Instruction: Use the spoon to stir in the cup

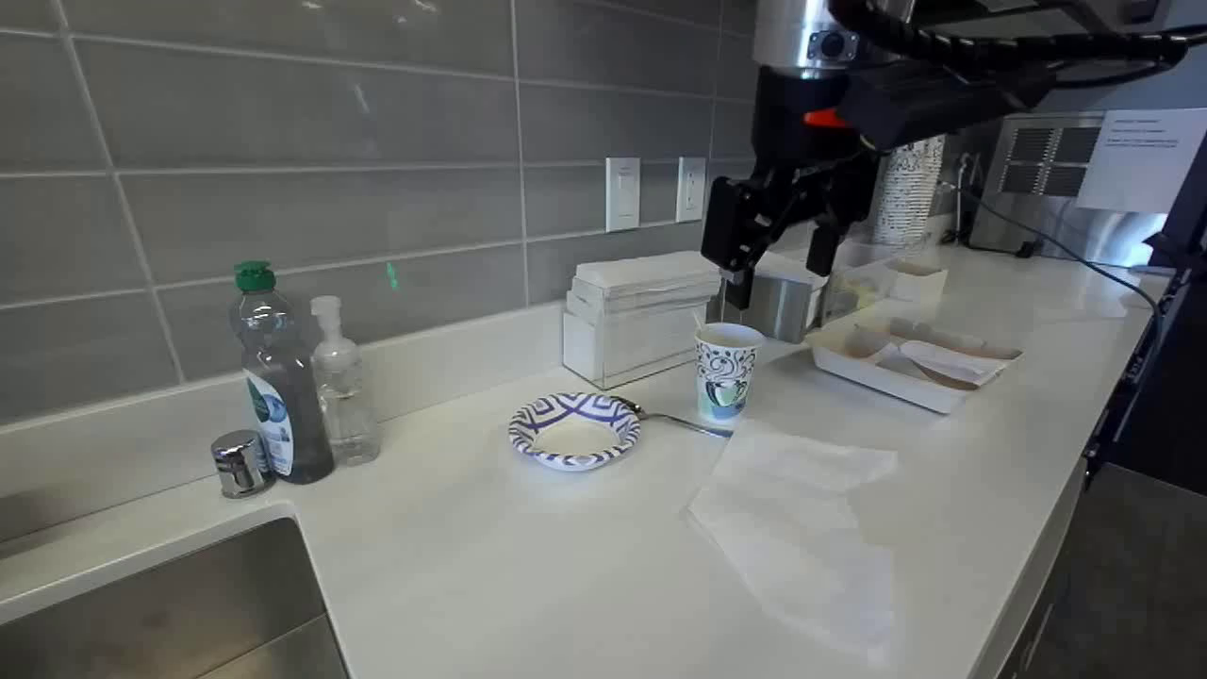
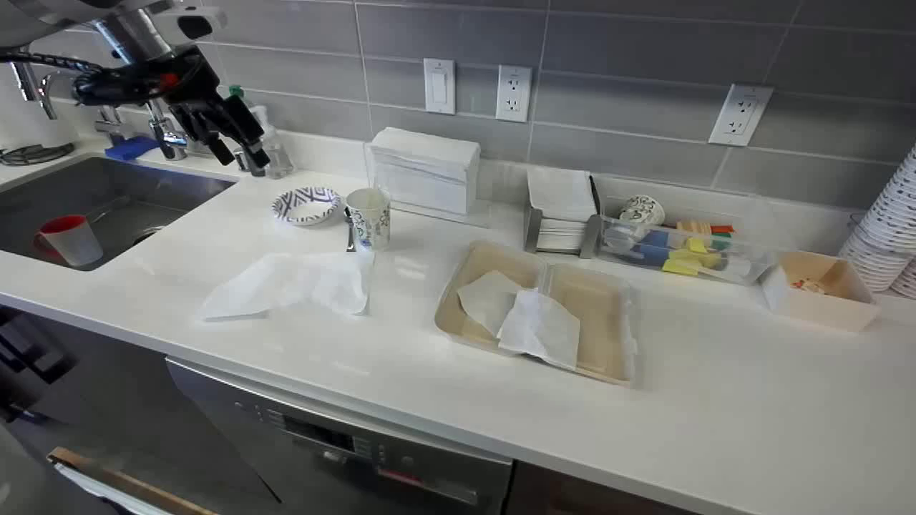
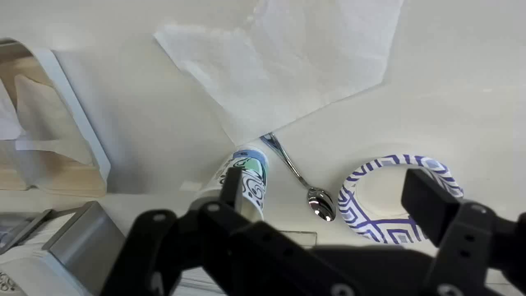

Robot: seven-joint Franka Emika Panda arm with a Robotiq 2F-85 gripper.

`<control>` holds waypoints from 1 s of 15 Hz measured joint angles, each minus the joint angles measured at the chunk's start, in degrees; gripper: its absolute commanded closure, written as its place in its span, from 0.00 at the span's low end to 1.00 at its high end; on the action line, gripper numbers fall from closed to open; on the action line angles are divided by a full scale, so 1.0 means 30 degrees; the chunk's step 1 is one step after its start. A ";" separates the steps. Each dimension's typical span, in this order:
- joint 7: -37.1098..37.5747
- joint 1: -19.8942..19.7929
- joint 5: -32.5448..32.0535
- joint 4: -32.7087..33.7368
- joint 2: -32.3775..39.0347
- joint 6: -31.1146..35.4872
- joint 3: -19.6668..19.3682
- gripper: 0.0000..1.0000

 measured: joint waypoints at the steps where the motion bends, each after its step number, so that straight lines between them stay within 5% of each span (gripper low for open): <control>1: 0.0000 0.0000 0.0000 0.0000 0.0000 0.0000 0.0000 0.00; 15: 0.0001 0.0333 0.0097 0.0010 0.0123 0.0232 -0.0804 0.00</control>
